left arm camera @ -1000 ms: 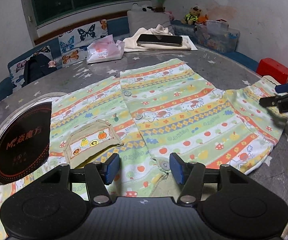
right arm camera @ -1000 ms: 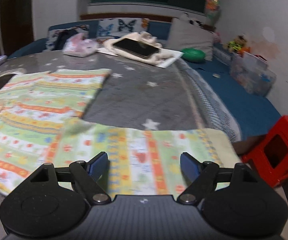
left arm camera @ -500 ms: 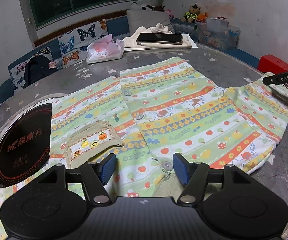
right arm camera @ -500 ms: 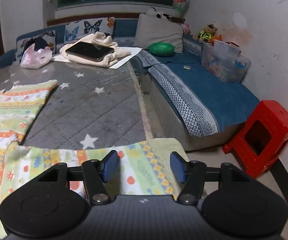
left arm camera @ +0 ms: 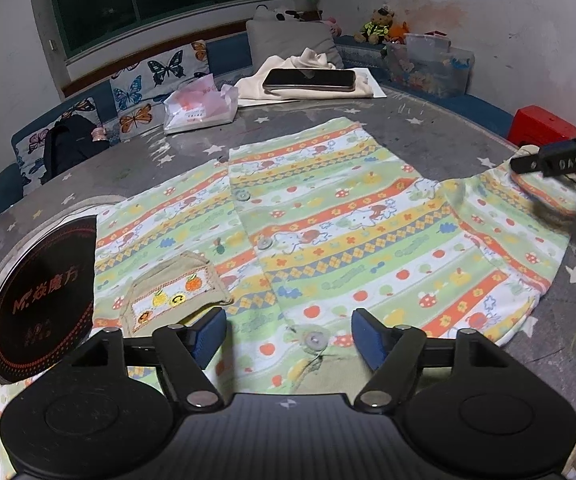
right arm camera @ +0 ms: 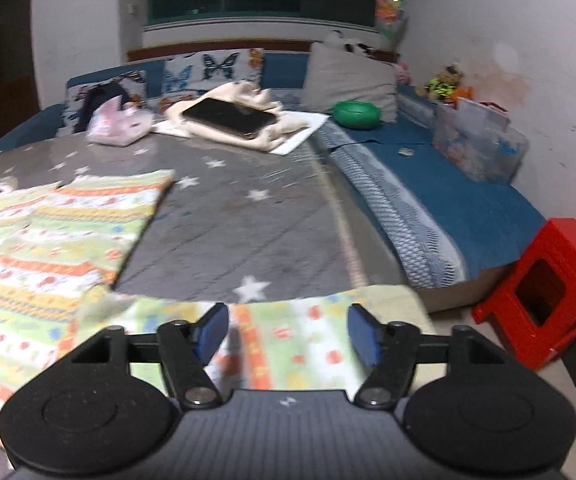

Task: Fold clothes
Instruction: 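Move the right gripper to the shirt's side edge beside the hem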

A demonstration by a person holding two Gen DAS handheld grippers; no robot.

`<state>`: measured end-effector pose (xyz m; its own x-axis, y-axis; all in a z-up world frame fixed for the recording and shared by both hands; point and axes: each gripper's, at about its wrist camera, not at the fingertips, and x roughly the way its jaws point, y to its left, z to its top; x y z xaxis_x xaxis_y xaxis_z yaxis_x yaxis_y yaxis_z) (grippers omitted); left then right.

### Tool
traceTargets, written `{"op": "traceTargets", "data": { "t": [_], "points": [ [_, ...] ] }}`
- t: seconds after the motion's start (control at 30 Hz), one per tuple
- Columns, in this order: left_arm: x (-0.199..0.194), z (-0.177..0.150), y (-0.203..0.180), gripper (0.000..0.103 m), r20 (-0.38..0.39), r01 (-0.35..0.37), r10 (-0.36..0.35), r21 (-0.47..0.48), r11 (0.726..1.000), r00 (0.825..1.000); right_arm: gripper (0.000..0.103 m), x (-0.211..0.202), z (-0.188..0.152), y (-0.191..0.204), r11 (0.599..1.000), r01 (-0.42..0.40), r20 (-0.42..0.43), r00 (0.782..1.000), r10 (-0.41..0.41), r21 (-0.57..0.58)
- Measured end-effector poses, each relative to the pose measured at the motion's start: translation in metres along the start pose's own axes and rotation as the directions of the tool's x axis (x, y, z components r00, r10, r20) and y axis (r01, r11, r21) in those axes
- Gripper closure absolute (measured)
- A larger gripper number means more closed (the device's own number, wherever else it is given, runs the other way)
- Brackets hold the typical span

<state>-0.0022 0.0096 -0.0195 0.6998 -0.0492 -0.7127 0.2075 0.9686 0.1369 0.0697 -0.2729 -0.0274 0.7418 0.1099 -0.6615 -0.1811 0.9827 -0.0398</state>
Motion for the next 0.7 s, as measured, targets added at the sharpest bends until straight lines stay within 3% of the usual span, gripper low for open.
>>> {"op": "traceTargets", "data": {
  "t": [0.2,0.53,0.7],
  "points": [
    [0.002,-0.003,-0.007,0.028,-0.010,0.008,-0.008,0.003,1.000,1.000,0.026,0.002,-0.013,0.016,0.999,-0.030,-0.017,0.999,0.030,-0.013],
    [0.002,0.007,0.005,0.028,0.013,-0.013,0.014,-0.045,0.999,1.000,0.000,0.002,-0.021,0.013,0.999,-0.026,-0.021,0.999,0.027,0.028],
    [0.009,0.008,0.008,0.028,-0.007,-0.018,0.018,-0.052,0.998,1.000,0.000,0.002,-0.025,0.011,0.999,-0.029,-0.005,1.000,0.029,0.044]
  ]
}}
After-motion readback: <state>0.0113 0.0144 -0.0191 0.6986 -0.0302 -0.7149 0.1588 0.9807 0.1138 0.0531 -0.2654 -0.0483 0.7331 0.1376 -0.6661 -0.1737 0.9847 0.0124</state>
